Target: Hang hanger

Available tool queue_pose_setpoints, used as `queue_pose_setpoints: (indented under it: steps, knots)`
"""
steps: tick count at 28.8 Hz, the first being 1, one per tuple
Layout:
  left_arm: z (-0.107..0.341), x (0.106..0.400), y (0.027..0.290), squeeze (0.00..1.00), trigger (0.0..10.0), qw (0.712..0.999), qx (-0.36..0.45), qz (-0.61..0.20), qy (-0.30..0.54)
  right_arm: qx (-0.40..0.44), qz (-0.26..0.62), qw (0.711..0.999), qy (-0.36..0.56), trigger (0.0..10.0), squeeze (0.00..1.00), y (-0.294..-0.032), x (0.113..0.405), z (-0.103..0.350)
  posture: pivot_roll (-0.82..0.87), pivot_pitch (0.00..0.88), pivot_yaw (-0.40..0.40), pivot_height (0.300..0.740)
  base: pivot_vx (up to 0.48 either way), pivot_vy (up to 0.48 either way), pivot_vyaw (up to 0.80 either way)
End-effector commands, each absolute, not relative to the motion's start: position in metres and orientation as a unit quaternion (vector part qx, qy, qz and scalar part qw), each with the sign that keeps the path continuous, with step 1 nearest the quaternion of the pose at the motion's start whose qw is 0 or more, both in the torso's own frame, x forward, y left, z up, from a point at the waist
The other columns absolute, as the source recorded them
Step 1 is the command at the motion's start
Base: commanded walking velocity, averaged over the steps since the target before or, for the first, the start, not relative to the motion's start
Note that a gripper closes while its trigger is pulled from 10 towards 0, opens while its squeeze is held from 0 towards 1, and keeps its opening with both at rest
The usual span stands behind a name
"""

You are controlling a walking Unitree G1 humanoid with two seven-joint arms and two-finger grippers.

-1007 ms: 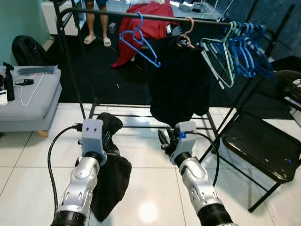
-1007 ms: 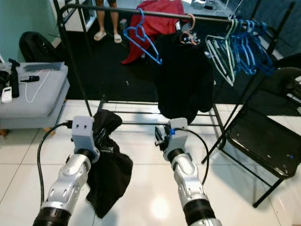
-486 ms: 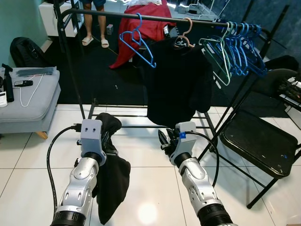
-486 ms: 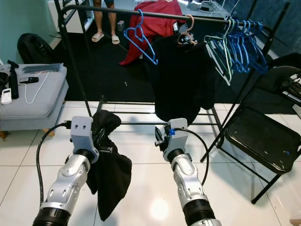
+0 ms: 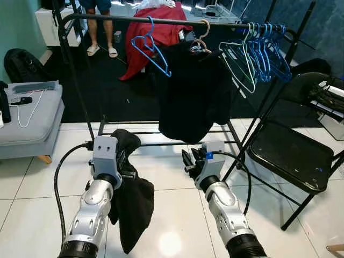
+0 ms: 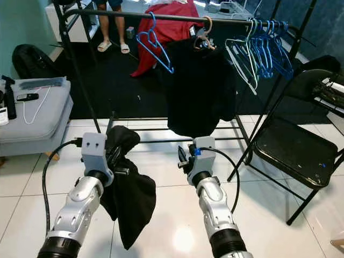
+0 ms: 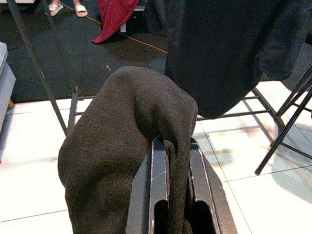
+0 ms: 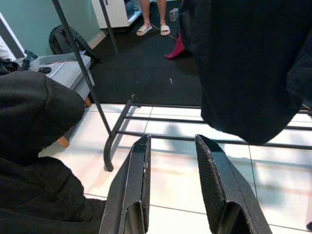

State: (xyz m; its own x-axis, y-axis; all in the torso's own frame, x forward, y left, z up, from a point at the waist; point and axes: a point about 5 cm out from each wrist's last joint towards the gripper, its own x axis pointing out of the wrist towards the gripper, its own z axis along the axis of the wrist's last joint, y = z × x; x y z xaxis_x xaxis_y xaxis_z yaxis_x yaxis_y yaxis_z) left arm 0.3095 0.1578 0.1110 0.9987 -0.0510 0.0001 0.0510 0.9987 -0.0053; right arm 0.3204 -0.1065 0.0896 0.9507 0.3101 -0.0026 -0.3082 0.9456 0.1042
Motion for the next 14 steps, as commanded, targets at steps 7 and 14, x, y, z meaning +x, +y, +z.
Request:
queue_pose_setpoints:
  steps: [7, 14]
  knots:
    - [0.1131, 0.3095, 0.157, 0.0, 10.0, 1.0, 0.0, -0.031, -0.004, 0.055, 0.15, 0.987, 0.014, 10.0, 0.0, -0.1078, 0.3174, 0.0857, -0.04, 0.112, -0.051, 0.74, 0.0, 0.321, 0.0]
    - [0.1154, 0.3104, 0.1543, 0.0, 10.0, 0.999, 0.018, -0.041, -0.008, 0.057, 0.148, 0.987, 0.014, 10.0, 0.0, -0.107, 0.3178, 0.0858, -0.03, 0.118, -0.044, 0.74, 0.0, 0.071, 0.0]
